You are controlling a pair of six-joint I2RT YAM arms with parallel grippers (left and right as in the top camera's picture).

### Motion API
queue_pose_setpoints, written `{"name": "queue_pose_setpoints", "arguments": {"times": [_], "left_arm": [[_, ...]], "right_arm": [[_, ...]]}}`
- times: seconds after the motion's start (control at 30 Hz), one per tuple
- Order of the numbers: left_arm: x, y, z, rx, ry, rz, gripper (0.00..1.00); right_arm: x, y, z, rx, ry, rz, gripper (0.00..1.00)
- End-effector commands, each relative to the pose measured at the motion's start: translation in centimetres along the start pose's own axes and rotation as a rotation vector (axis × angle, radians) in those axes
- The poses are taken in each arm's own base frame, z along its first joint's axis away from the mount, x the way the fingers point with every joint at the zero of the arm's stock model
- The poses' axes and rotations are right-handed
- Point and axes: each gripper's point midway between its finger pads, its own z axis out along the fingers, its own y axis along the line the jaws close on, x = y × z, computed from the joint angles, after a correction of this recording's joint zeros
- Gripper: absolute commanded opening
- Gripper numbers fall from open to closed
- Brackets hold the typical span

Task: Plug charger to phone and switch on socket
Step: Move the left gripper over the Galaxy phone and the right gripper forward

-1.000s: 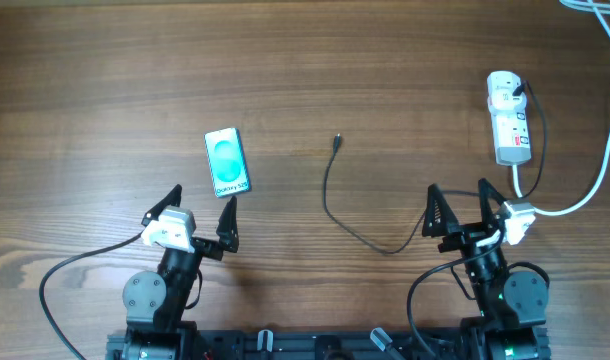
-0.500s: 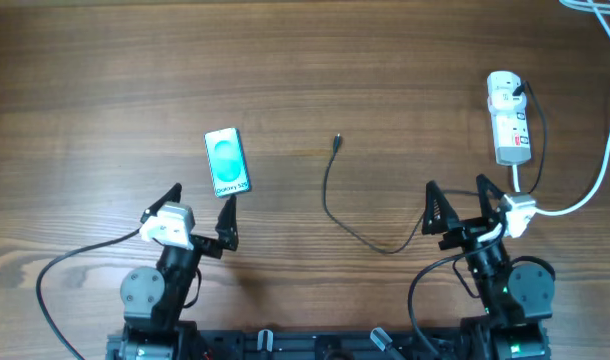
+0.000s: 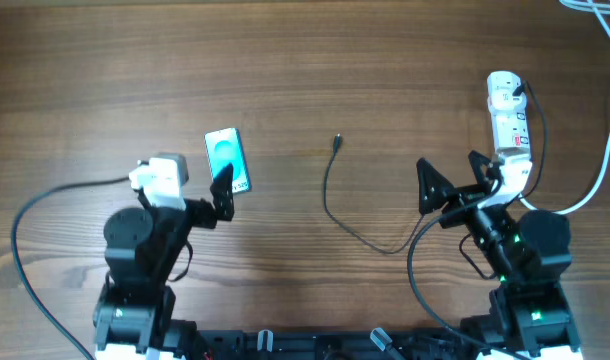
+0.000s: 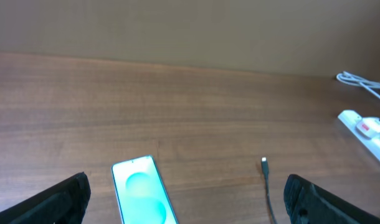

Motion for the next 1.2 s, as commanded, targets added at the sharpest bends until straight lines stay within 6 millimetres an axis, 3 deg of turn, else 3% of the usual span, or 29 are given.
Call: {"name": "queue_pose_setpoints", "arguments": {"times": [0.0, 0.27, 0.63, 0.73, 0.87, 1.0, 1.17], "left_arm": [[-2.9, -0.5, 0.5, 0.002, -0.001, -0.079, 1.00], [-6.3, -1.1, 1.5, -0.010, 0.115, -0.114, 1.00], [-8.1, -2.3, 3.9, -0.028, 0.549, -0.212, 1.00], [-8.0, -2.9, 3.8, -0.030, 0.687, -0.251, 1.00], [-7.4, -2.5, 4.7, -0.046, 0.741, -0.259, 1.00], [-7.0, -2.2, 5.4, -0.053, 0.750, -0.259, 1.00], [-5.7, -1.5, 6.3, -0.091, 0.793, -0.282, 1.00]], "right_arm": [[-1.7, 1.7, -0.1, -0.064, 0.027, -0.037, 1.00], [-3.1, 2.7, -0.4, -0.065, 0.135, -0.003, 1.00], [-4.8, 4.6, 0.7, -0.086, 0.447, 0.108, 1.00], [-4.3, 4.3, 1.2, -0.048, 0.606, 0.140, 1.00], [-3.6, 3.7, 2.8, -0.031, 0.737, 0.142, 1.00], [-2.9, 2.9, 5.3, -0.026, 0.753, 0.147, 1.00], [-1.4, 2.1, 6.7, -0.012, 0.805, 0.171, 1.00]]}}
